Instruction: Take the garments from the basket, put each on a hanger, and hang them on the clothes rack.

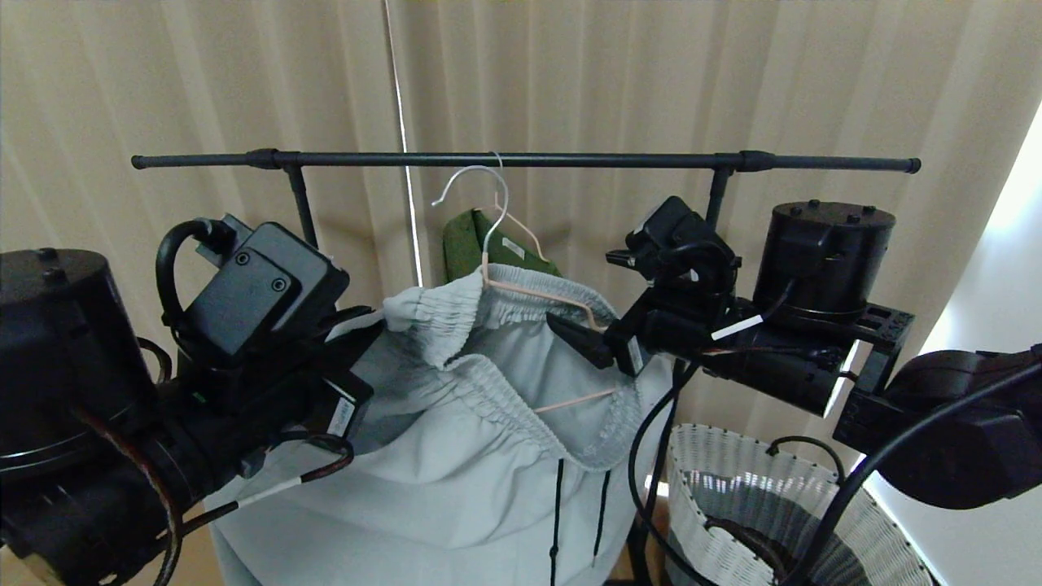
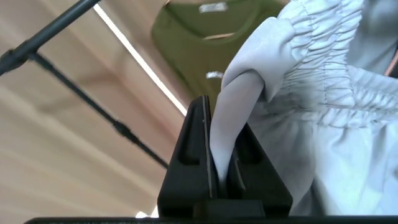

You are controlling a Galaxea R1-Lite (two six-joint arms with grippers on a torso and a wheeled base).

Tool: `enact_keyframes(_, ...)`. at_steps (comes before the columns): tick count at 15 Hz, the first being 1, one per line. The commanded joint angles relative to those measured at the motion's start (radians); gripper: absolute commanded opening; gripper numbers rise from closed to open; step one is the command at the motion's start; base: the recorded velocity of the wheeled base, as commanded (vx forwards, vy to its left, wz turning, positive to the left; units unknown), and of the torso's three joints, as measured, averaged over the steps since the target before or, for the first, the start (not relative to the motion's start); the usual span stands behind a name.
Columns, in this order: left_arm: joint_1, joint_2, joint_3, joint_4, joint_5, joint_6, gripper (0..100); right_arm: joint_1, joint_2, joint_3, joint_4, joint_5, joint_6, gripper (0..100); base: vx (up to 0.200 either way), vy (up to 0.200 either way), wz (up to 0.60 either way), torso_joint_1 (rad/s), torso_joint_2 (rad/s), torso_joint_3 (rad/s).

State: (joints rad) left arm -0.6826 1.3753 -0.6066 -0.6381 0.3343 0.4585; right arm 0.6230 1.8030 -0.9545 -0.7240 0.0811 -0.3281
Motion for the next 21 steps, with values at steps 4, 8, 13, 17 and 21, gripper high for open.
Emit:
enact_keyframes(4,-0.015,-0.019,0.004,-0.005,-0.04,0.002,0,0.012,0.015,0.0,0.0,0.0,0.0,100,0.0,0.0,0.0,0.0,0.0,0.0)
enact_keyframes(8,-0.015,-0.019,0.027,-0.077,-0.041,0.0,0,0.032,0.032,-0.003,-0.002,0.0,0.0,100,0.0,0.0,0.0,0.0,0.0,0.0)
enact_keyframes(13,-0.015,-0.021,0.036,-0.078,-0.041,0.0,0,0.034,0.026,-0.003,-0.005,0.0,0.0,0,0.0,0.0,0.0,0.0,0.0,0.0)
enact_keyframes(17,-0.014,-0.018,0.039,-0.078,-0.041,0.0,0,0.034,0.022,0.0,-0.008,0.0,0.0,0,0.0,0.0,0.0,0.0,0.0,0.0)
enact_keyframes(21,-0.014,-0.019,0.054,-0.078,-0.04,0.0,0,0.034,0.015,0.003,-0.008,-0.001,0.0,0,0.0,0.0,0.0,0.0,0.0,0.0)
